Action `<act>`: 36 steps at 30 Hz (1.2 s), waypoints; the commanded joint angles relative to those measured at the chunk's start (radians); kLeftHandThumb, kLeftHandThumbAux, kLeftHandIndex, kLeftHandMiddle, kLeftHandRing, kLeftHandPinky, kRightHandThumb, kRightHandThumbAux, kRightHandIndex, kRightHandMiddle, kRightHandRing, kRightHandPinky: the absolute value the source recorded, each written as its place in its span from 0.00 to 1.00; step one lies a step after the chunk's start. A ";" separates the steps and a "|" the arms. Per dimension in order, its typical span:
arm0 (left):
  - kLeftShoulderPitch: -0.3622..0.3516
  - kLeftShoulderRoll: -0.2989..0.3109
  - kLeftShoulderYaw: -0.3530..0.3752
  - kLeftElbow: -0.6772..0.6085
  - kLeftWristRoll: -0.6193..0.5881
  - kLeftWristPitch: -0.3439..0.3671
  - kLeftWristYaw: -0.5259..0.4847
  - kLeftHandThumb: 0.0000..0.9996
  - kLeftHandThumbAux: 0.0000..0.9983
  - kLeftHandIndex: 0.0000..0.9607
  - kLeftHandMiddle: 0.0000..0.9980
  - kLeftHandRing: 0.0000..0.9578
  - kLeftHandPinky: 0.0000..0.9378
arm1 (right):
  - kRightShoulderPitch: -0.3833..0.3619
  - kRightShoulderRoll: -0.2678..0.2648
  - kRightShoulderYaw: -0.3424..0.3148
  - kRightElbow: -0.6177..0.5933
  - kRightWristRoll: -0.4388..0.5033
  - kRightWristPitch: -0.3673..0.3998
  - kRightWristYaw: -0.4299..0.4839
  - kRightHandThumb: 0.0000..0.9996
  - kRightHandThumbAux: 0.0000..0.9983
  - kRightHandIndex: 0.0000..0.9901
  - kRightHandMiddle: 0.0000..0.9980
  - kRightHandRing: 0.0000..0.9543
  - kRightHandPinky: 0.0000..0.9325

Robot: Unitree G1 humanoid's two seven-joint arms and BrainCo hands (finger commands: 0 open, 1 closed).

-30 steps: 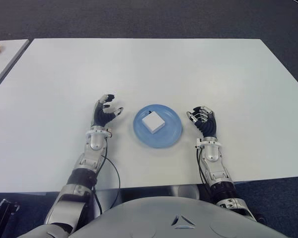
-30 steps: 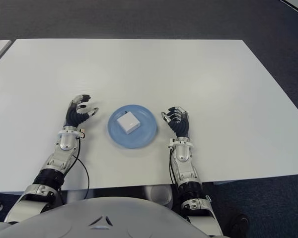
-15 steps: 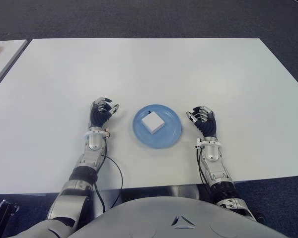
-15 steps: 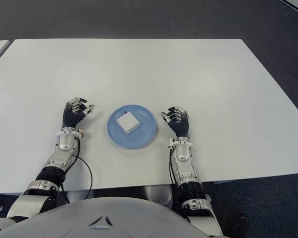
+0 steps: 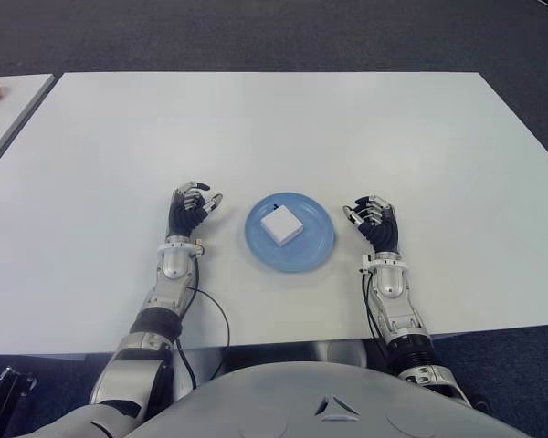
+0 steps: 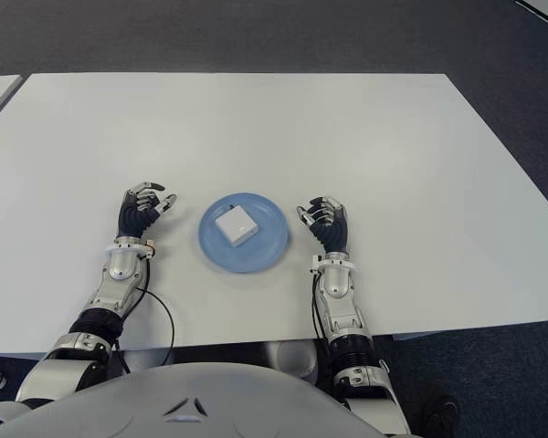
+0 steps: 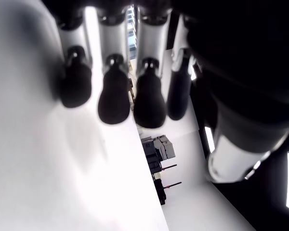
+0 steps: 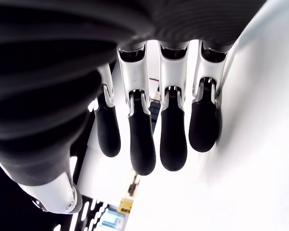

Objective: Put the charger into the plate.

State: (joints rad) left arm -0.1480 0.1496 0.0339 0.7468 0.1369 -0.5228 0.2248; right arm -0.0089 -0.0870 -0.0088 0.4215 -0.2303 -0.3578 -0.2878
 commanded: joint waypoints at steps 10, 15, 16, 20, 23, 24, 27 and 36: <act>0.039 -0.012 -0.003 -0.001 -0.022 0.062 -0.058 0.71 0.72 0.45 0.74 0.76 0.74 | 0.007 -0.002 -0.002 0.008 0.004 0.020 0.012 0.70 0.73 0.43 0.55 0.60 0.62; 0.039 -0.011 -0.002 -0.005 -0.022 0.057 -0.059 0.71 0.72 0.45 0.75 0.77 0.77 | 0.007 -0.002 -0.002 0.009 0.004 0.019 0.013 0.70 0.73 0.43 0.56 0.60 0.62; 0.039 -0.010 -0.002 -0.007 -0.022 0.056 -0.060 0.71 0.72 0.45 0.75 0.77 0.77 | 0.007 -0.002 -0.002 0.010 0.003 0.019 0.012 0.70 0.73 0.43 0.56 0.60 0.63; 0.044 -0.009 -0.004 -0.020 -0.020 0.054 -0.059 0.71 0.72 0.45 0.76 0.78 0.77 | 0.009 -0.002 -0.001 0.008 -0.001 0.016 0.010 0.70 0.73 0.43 0.56 0.60 0.62; 0.053 -0.008 -0.009 -0.041 -0.011 0.060 -0.055 0.71 0.72 0.45 0.76 0.78 0.77 | 0.011 -0.002 0.000 0.005 -0.002 0.015 0.010 0.70 0.73 0.43 0.56 0.61 0.63; 0.054 -0.007 -0.010 -0.044 -0.009 0.060 -0.054 0.71 0.72 0.45 0.76 0.78 0.78 | 0.011 -0.002 0.000 0.004 -0.002 0.015 0.010 0.70 0.73 0.43 0.56 0.61 0.63; 0.058 -0.005 -0.013 -0.051 -0.006 0.065 -0.052 0.71 0.72 0.45 0.76 0.78 0.80 | 0.012 -0.001 0.001 0.002 -0.001 0.016 0.012 0.71 0.73 0.43 0.56 0.61 0.63; 0.071 -0.006 -0.015 -0.088 -0.003 0.099 -0.049 0.71 0.72 0.45 0.76 0.78 0.79 | 0.016 0.000 0.003 -0.006 -0.004 0.010 0.009 0.71 0.73 0.43 0.56 0.62 0.64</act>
State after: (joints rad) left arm -0.1033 0.1469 0.0232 0.6522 0.1255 -0.4638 0.1860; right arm -0.0069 -0.0893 -0.0101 0.4155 -0.2324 -0.3576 -0.2813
